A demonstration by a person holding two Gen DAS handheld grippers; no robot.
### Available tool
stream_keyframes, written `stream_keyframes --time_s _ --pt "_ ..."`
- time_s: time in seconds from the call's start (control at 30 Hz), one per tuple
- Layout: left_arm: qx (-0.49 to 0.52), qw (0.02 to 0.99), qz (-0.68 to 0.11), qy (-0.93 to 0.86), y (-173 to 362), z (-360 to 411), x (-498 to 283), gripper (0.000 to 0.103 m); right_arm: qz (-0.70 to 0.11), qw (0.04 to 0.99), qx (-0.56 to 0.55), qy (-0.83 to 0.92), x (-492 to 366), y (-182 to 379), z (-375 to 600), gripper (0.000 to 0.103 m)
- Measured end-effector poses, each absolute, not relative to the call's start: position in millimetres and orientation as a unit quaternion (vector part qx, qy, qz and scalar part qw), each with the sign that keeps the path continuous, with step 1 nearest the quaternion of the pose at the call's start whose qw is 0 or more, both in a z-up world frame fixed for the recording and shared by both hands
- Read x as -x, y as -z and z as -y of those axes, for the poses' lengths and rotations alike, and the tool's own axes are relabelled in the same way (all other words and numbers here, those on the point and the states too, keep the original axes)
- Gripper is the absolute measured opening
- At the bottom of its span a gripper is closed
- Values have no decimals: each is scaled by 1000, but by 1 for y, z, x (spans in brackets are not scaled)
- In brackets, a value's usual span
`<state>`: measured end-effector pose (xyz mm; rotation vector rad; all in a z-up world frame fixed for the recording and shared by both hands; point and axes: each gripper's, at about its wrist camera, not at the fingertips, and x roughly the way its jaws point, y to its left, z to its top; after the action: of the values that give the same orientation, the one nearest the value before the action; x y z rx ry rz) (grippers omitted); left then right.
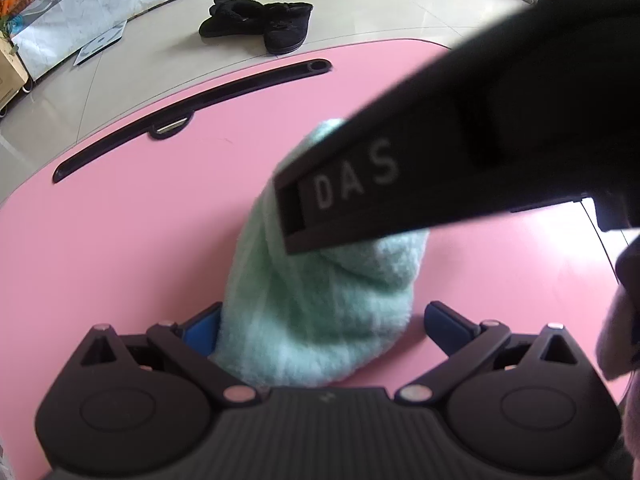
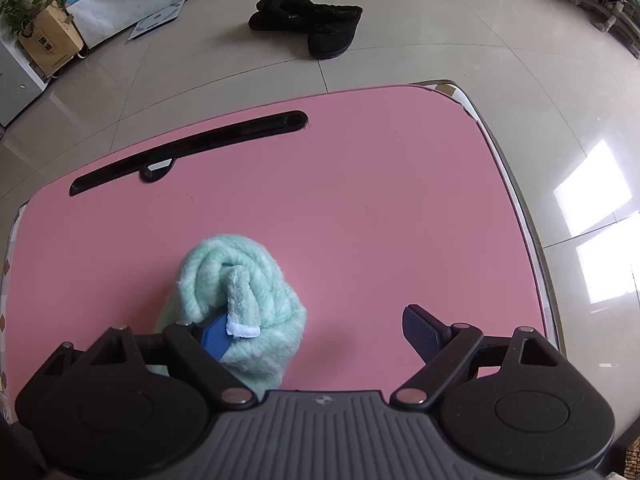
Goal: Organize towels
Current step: 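Slide the mint-green towel back across the table toward the handle slot with the right tool, then wipe the towel over the middle of the pink table with the right tool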
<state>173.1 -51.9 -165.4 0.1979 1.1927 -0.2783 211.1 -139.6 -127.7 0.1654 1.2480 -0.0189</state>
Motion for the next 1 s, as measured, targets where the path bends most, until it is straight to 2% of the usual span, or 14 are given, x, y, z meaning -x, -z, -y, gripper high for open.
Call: stream_keyframes --time_s 1.0 --pt "-114 809 -553 164 159 100 -128 103 -577 796 -147 110 -144 124 193 86"
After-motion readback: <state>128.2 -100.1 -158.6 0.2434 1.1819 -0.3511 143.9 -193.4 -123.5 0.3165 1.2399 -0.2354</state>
